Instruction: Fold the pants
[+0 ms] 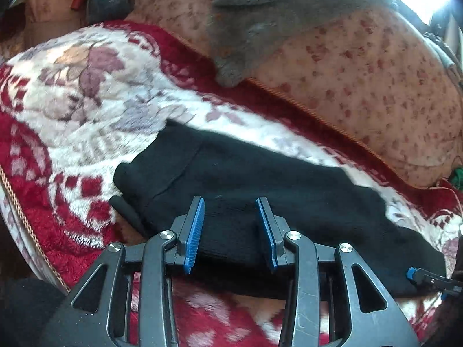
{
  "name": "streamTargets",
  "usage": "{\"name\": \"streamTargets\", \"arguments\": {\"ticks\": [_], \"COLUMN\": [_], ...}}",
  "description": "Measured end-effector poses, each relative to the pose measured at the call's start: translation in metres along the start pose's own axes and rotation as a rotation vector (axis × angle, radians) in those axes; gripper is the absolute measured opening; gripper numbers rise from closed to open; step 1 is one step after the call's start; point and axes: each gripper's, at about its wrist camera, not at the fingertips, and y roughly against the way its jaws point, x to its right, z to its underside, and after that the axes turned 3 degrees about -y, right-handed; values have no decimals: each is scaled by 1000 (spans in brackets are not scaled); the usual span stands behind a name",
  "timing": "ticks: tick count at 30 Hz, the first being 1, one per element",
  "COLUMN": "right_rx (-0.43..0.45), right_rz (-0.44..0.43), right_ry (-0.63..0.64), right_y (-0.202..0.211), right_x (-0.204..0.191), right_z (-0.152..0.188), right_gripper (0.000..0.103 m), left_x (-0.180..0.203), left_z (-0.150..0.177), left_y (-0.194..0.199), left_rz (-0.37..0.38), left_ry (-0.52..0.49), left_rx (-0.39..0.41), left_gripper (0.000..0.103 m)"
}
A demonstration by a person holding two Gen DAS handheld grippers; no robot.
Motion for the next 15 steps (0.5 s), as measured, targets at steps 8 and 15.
{"name": "streamTargets", "arguments": {"ticks": [8, 15], "right_rx": [158, 327], "right_rz": [166, 347], "right_ry": [-168, -305], "right_y": [112, 210], "right_x": [74, 111], "right_z": [24, 61], "right_gripper": [35, 38], "left_x": [91, 202], "left_z": [-17, -8], "left_y": [33, 11], "left_rz": [263, 505], "left_ry": [-201, -368], "left_rx": [19, -156], "left_gripper": [55, 55]}}
